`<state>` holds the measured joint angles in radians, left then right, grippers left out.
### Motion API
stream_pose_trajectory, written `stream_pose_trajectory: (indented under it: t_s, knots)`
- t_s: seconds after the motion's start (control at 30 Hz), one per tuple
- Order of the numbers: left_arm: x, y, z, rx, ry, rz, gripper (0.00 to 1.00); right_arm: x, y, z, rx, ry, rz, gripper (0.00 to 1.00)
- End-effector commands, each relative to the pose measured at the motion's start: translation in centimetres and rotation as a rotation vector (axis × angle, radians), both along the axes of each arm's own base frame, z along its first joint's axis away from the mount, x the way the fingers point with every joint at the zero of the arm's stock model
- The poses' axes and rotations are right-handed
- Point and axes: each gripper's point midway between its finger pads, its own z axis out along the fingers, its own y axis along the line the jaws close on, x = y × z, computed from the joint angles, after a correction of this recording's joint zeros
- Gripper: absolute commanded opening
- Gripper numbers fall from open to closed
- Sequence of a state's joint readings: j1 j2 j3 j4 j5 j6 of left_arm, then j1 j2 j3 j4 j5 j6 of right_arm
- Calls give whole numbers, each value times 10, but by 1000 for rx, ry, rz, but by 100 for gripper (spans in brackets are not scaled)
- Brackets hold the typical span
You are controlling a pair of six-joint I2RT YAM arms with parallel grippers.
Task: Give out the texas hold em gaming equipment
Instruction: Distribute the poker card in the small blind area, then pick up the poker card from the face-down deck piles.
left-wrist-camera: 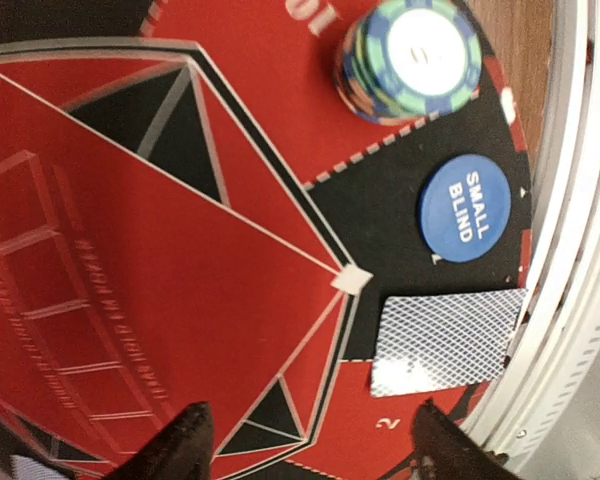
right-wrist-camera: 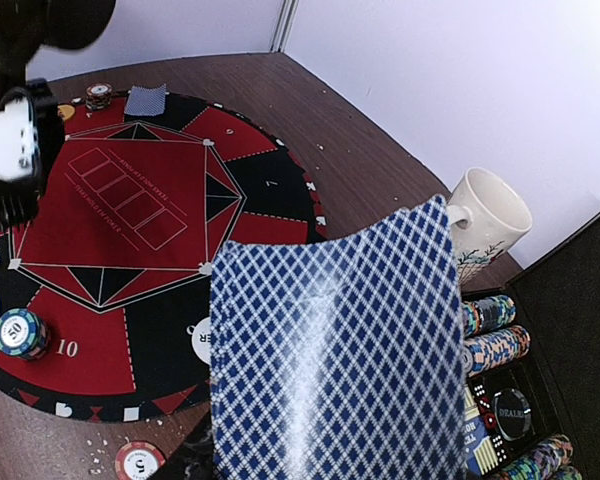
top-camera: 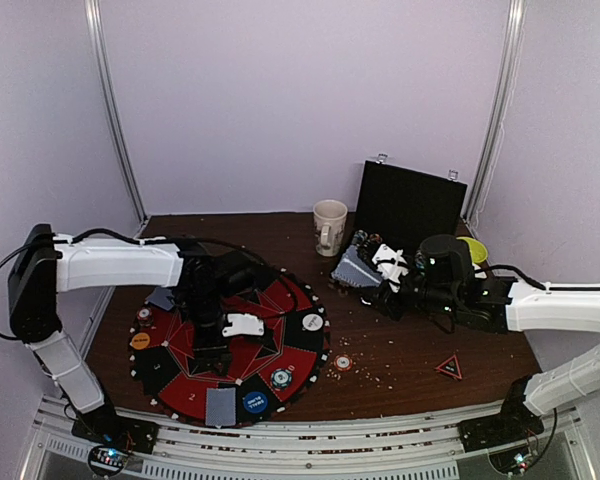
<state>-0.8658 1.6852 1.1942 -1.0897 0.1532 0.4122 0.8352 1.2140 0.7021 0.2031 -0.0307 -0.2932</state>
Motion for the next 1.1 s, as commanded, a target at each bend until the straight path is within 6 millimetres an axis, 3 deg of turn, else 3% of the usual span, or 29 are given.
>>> stream_pose_trajectory:
  t_s: [0.0, 0.13, 0.27, 0.33, 0.37, 0.47, 0.57, 0.77, 1.07]
  knots:
    - [55, -34, 65, -204, -266, 86, 80, 5, 3, 17, 16, -33, -1, 49]
    - [102, -78, 131, -559, -362, 255, 91, 5, 4, 17, 22, -34, 1, 49]
    - [140, -111, 186, -920, -317, 454, 89, 5, 12, 19, 40, -25, 29, 49]
    - [139, -129, 206, -1080, -249, 458, 90, 6, 15, 19, 40, -19, 35, 48]
    - [133, -137, 216, -1155, -202, 433, 96, 6, 16, 18, 40, -17, 36, 49]
    - [128, -150, 241, -1345, -113, 440, 98, 7, 21, 18, 48, -10, 47, 48]
    - [127, -159, 236, -1402, -83, 445, 98, 7, 25, 18, 63, -4, 55, 48]
    - [134, -193, 200, -1274, -60, 443, 98, 7, 31, 20, 77, -2, 66, 48]
    - [145, -211, 177, -1216, -84, 424, 97, 7, 35, 20, 74, -10, 78, 48]
